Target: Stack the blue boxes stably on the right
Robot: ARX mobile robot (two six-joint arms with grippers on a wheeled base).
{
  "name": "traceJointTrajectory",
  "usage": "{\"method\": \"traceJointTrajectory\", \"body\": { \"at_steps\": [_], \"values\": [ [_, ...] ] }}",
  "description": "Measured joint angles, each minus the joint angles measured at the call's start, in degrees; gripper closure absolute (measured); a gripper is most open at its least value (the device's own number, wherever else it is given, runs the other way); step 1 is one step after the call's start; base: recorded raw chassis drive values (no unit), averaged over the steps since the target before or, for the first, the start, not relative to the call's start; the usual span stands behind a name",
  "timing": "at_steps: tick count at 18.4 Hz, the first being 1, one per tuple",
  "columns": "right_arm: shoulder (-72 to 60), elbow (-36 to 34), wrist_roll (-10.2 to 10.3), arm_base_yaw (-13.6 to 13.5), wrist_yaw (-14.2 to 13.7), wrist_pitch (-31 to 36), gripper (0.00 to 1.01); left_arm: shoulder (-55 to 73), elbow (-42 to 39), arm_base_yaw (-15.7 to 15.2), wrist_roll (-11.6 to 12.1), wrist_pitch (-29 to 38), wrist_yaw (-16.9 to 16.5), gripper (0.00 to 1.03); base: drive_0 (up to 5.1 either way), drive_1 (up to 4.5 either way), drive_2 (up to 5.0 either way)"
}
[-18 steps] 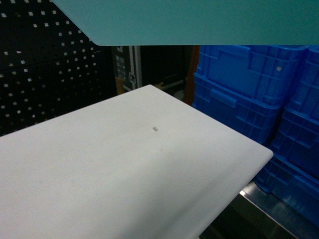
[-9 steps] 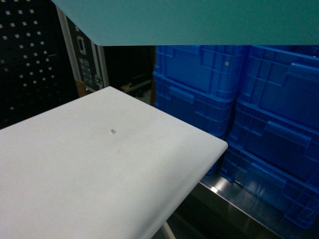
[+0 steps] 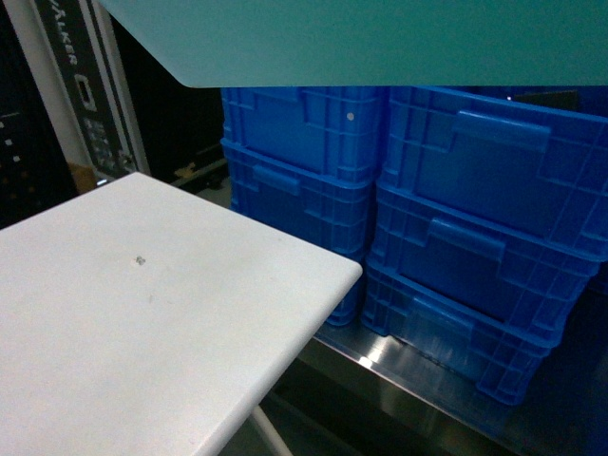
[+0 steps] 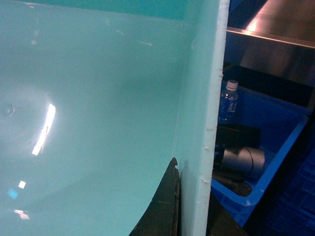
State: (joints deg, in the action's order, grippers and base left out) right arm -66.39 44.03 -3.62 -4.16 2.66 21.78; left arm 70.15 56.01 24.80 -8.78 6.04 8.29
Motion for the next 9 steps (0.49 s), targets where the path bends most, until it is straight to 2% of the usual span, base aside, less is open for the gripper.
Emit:
{"method": "traceJointTrajectory", "body": {
  "at_steps": [9],
  "values": [
    [0.0, 0.0, 0.0, 0.0, 0.0, 0.0, 0.99, 0.0, 0.0, 0.0, 0.0, 0.0, 0.0, 1.01, -1.6, -1.59, -1.6]
  ]
}}
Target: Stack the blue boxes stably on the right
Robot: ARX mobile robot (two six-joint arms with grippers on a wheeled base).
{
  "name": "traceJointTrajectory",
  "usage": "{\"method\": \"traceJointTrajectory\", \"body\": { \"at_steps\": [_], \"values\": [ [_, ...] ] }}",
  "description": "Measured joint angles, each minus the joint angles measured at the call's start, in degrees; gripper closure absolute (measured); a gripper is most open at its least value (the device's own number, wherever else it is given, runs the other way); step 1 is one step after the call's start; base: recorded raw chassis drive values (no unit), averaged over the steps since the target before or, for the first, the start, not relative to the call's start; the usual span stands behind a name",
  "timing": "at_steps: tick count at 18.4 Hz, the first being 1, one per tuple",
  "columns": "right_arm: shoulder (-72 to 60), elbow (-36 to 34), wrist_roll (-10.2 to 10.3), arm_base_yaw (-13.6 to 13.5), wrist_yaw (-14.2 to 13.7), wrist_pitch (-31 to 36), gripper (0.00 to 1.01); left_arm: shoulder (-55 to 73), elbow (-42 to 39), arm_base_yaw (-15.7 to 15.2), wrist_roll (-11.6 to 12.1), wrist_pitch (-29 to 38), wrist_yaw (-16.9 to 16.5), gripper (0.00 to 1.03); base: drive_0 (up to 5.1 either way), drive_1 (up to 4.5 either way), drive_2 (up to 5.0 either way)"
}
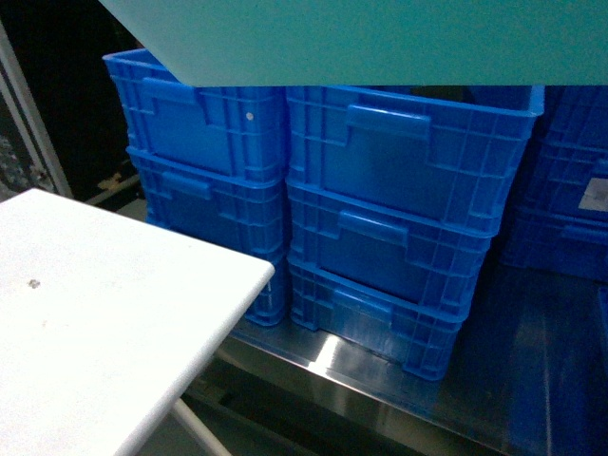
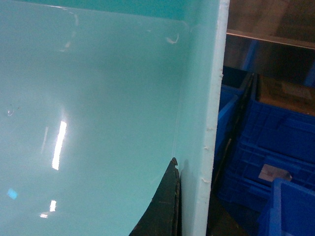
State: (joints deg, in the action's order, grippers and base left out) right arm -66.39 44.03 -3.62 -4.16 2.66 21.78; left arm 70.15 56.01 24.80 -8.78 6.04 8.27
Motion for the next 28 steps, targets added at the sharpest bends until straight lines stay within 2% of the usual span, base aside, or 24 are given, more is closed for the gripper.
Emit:
{"method": "traceJointTrajectory", "body": {
  "at_steps": [6, 21, 28],
  "values": [
    [0.0, 0.0, 0.0, 0.0, 0.0, 0.0, 0.99, 0.0, 0.0, 0.0, 0.0, 0.0, 0.0, 1.01, -1.6, -1.57, -1.6],
    [0.0, 0.0, 0.0, -0.3, -0.3, 0.0, 0.99, 0.0, 0.0, 0.0, 0.1, 0.0, -0.1, 1.01, 2.6, -3.72, -3.7],
    [0.0, 0.0, 0.0, -0.3, -0.3, 0.0, 0.99, 0.0, 0.0, -0.1, 0.1, 0.0, -0.1, 1.01, 4.1, -2.27, -2.3]
  ]
}}
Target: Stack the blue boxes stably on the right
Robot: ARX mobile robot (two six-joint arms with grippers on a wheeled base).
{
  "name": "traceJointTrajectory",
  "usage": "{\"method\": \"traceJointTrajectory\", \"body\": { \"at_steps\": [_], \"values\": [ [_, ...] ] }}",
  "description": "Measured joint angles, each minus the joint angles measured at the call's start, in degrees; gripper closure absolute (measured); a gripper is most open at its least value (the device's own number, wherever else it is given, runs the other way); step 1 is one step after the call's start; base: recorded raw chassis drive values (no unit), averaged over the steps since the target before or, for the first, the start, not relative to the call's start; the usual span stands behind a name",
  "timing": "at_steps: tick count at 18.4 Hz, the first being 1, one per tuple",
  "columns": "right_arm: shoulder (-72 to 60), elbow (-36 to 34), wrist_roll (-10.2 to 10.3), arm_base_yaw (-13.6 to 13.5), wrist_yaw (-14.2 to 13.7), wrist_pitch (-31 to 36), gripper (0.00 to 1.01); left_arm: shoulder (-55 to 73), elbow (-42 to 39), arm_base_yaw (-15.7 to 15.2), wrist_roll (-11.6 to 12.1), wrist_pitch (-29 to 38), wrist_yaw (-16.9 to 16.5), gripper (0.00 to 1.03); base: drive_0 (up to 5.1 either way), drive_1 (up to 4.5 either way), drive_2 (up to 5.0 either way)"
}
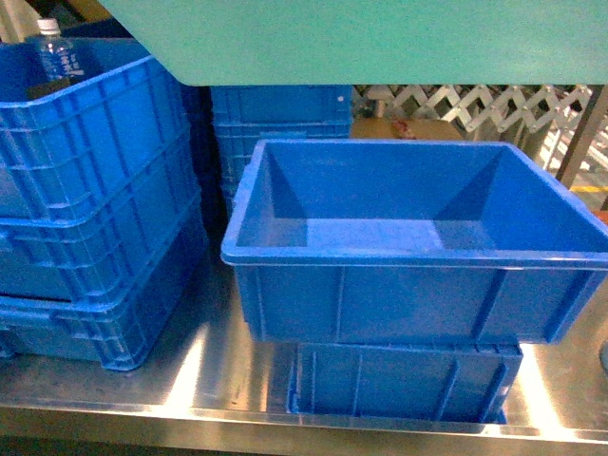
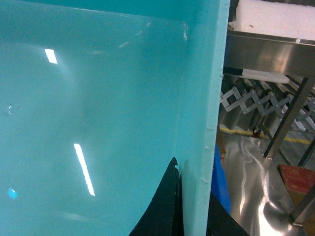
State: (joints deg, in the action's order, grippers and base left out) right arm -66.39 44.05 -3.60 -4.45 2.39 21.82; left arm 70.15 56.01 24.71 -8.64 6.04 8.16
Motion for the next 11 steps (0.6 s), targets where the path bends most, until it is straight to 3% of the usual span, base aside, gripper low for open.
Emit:
{"method": "traceJointTrajectory", "body": {
  "at_steps": [10, 11],
  "values": [
    [0.0, 0.0, 0.0, 0.0, -0.4, -0.4, 0.99, 0.0, 0.0, 0.3, 0.0, 0.0, 0.1, 1.01, 4.1, -1.96, -2.0],
    [0.0, 0.0, 0.0, 0.0, -0.2, -0.2, 0.99, 0.0, 0.0, 0.2, 0.0, -0.1, 0.1, 1.01, 0.0, 0.00, 0.0]
  ]
}}
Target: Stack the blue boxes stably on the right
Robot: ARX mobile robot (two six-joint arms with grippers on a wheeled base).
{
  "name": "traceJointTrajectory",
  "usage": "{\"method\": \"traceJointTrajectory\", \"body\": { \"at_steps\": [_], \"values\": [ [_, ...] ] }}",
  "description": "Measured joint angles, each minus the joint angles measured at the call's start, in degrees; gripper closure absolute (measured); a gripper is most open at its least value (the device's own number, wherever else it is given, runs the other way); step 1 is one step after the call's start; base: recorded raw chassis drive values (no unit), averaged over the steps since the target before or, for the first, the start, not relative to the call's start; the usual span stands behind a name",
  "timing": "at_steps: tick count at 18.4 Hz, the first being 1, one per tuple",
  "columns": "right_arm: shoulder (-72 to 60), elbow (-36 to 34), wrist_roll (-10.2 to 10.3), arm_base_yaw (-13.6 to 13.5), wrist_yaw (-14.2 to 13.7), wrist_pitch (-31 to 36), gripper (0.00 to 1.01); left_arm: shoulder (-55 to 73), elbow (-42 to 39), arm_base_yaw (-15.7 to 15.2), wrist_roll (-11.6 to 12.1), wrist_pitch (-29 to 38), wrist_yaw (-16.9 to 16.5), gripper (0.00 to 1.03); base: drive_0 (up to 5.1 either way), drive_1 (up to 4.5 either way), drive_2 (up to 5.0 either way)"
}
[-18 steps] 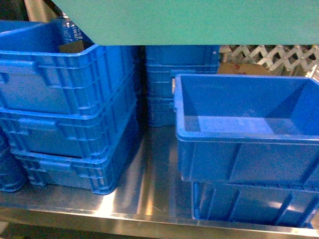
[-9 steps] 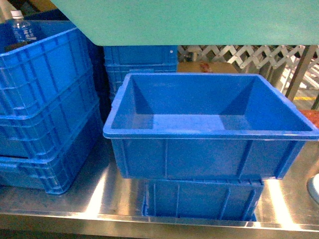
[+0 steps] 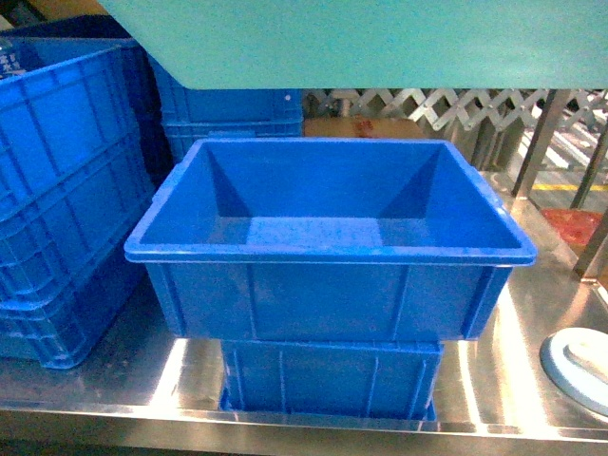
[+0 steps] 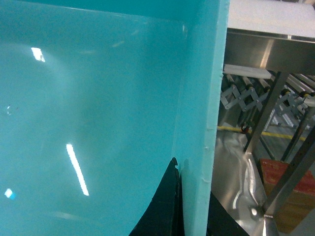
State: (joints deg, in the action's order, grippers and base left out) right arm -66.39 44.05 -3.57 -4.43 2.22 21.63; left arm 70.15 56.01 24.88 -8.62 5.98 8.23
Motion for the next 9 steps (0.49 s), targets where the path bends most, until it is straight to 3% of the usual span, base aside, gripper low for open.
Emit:
{"method": "traceJointTrajectory", "body": {
  "at_steps": [6, 9],
  "values": [
    [0.1, 0.0, 0.1, 0.3, 0.3, 0.2, 0.99, 0.0, 0.0, 0.0, 0.0, 0.1, 0.0, 1.01, 0.0, 0.00, 0.0],
    [0.3, 0.0, 0.1, 0.3, 0.3, 0.4, 0.99, 0.0, 0.0, 0.0, 0.0, 0.5, 0.0, 1.01, -0.1, 4.11, -4.2]
  ]
}}
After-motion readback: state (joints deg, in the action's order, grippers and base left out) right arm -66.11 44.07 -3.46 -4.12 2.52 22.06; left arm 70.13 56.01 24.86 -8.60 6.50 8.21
